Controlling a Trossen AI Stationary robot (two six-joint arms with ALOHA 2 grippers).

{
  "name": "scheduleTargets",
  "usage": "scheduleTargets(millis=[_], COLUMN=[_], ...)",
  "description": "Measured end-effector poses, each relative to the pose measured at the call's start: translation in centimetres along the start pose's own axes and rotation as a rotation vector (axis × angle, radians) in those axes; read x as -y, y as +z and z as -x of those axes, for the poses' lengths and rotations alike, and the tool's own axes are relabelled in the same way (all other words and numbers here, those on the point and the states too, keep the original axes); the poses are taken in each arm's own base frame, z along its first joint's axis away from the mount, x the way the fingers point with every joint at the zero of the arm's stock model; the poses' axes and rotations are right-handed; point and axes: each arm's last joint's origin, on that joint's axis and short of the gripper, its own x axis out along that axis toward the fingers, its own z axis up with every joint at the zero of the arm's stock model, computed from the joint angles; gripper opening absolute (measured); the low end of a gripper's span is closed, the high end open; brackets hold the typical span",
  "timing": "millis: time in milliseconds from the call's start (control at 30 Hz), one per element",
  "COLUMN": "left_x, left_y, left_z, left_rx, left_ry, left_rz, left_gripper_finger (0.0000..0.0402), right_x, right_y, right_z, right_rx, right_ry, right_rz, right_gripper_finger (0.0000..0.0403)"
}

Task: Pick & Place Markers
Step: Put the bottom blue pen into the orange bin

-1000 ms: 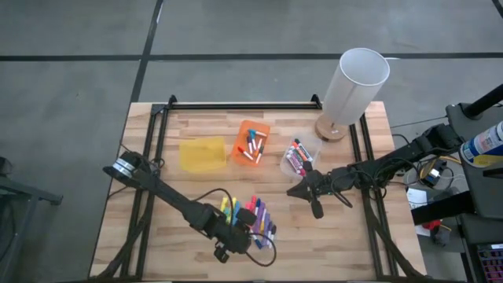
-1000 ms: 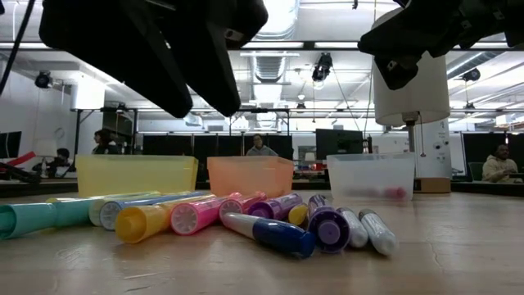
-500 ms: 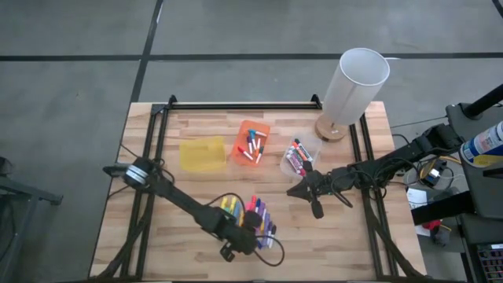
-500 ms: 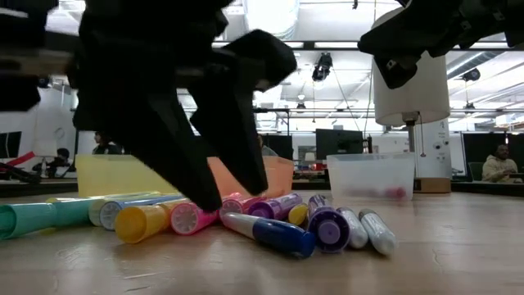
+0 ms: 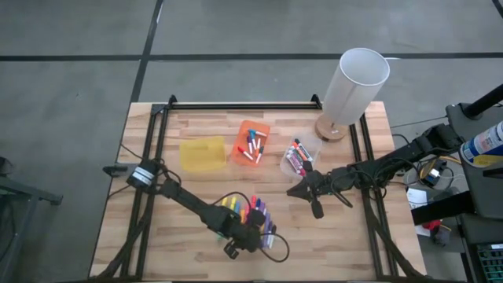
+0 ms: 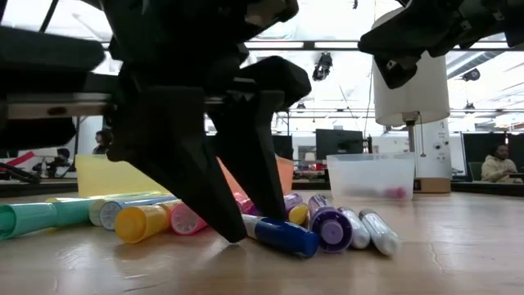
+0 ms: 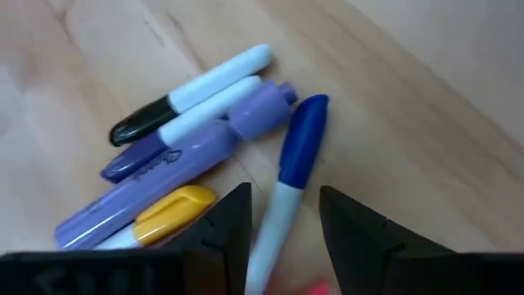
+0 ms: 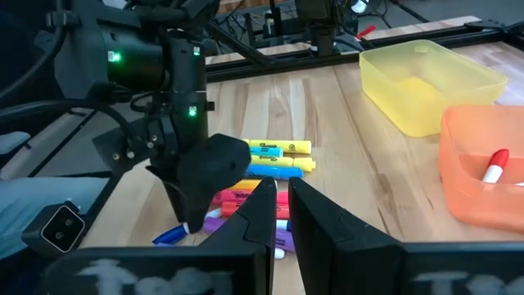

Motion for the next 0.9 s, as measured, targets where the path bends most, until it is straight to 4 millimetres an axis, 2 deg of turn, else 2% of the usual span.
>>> scheduleTargets(millis=[200,533,733,900], left_x=[-0.4,-0.4,-0.5,-1.1], left_y=[-0.2,-0.3,-0.2,1.0], left_z=[-0.1,-0.2,0.4,3.0], left_rx=[0.001,0.002,-0.026,-0.024], left_ry=[-0.029,-0.078,-0.083,-0.068], left_rz=[0.039,0.116,0.17,0.192], left_gripper_finger=[0.0125,0.002,0.0021,0.0021], right_x=[0.0,0.0,0.0,0.0], right_y=[0.0,0.0,0.0,0.0], right_z=[0.0,0.0,0.0,0.0], right_rx=[0.0,0.0,0.0,-0.001], right_ry=[0.0,0.0,0.0,0.0], right_rz=[0.0,0.0,0.0,0.0], right_gripper_finger=[0.0031,0.0031,0.0031,0.0031])
